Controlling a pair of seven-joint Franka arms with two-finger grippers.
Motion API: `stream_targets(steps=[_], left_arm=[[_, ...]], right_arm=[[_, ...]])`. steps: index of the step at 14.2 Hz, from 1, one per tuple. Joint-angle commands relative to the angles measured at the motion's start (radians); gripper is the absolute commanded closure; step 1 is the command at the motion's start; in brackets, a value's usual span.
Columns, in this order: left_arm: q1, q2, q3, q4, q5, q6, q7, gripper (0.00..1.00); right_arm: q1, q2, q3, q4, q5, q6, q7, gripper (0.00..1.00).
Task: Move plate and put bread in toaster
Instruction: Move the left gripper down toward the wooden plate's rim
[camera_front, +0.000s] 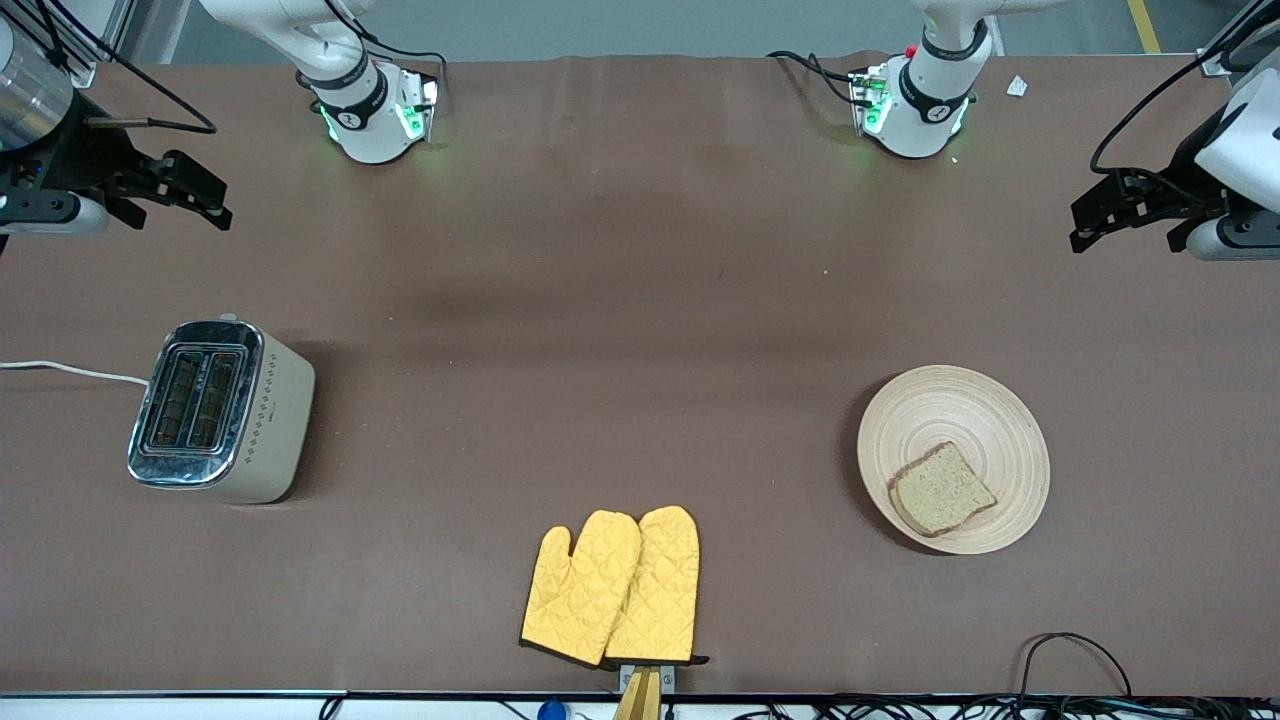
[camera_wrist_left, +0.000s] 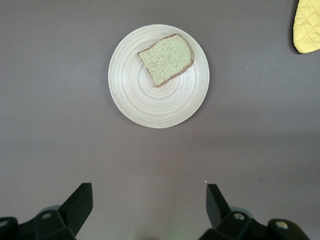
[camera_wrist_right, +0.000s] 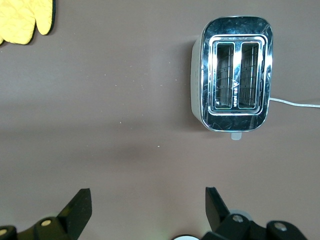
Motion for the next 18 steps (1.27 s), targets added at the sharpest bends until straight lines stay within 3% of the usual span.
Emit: stream_targets(steps=[1, 6, 9, 15, 18], left_arm=[[-0.002, 0.01, -0.002, 0.025, 0.015, -0.007, -0.006, 0.0], [0.006, 0.113, 0.014, 0.089, 0.003, -0.009, 0.011, 0.0], [0.102, 0.206, 0.031, 0.086, -0.125, -0.003, 0.033, 0.0], [0.249, 0.344, 0.031, -0.012, -0.189, 0.18, 0.092, 0.0], [0.32, 0.418, 0.031, -0.02, -0.306, 0.221, 0.174, 0.0]], right_arm=[[0.008, -0.002, -0.005, -0.031, -0.004, 0.051, 0.016, 0.0], [-0.009, 0.028, -0.009, -0.032, -0.005, 0.079, 0.007, 0.0], [-0.01, 0.026, -0.008, -0.039, -0.004, 0.079, 0.01, 0.0], [-0.015, 0.025, -0.009, -0.04, -0.004, 0.078, 0.007, 0.0], [-0.017, 0.032, -0.014, -0.042, -0.004, 0.09, 0.005, 0.0]])
